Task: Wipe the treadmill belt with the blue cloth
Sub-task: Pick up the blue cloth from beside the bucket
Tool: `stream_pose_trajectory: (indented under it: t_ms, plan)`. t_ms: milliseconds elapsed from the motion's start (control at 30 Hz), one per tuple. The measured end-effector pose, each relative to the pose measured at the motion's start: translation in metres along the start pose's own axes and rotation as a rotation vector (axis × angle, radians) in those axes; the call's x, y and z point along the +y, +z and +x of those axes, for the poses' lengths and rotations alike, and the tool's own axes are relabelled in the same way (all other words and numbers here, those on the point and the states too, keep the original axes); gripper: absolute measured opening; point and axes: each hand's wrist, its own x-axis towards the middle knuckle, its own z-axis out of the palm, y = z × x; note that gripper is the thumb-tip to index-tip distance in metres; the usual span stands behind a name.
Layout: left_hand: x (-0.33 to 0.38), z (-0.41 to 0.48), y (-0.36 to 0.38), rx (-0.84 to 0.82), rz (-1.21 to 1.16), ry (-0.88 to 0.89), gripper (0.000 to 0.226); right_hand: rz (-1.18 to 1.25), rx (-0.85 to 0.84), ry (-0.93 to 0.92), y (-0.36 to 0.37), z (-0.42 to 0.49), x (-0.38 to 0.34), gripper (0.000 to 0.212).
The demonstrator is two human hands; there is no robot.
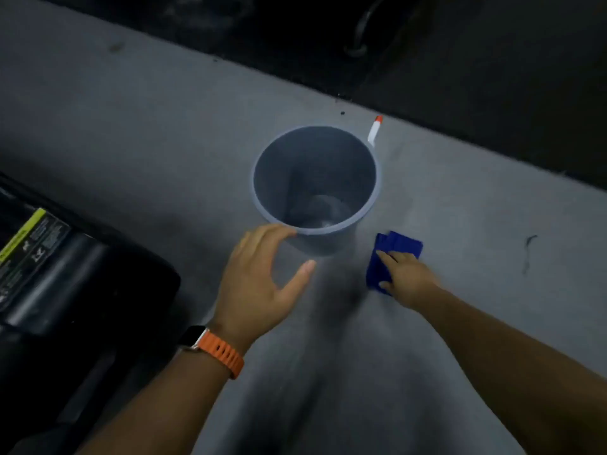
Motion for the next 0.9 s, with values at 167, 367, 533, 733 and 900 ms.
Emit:
stream_pose_trajectory:
  t_ms: [167, 367, 533, 733, 900]
  plan:
    - [-0.002, 0.003, 0.006, 0.001, -0.008, -0.035, 0.051, -0.109, 0.037, 0.014, 0.01, 0.01, -0.006, 0.046]
    - [0.007, 0.007, -0.008, 0.011, 0.008, -0.021, 0.05, 0.277, 0.089, 0.077, -0.03, 0.002, -0.013, 0.033]
    - [0.061, 0.007, -0.084, 0.044, 0.007, -0.07, 0.044, 0.607, 0.324, 0.015, -0.159, -0.079, -0.061, 0.049]
    - [0.162, 0.012, -0.303, 0.159, 0.122, -0.222, 0.045, 0.547, 0.38, -0.345, -0.397, -0.238, -0.188, 0.028]
    - [0.238, -0.001, -0.502, 0.323, 0.163, -0.396, 0.043, 0.485, 0.365, -0.65, -0.559, -0.359, -0.318, 0.011]
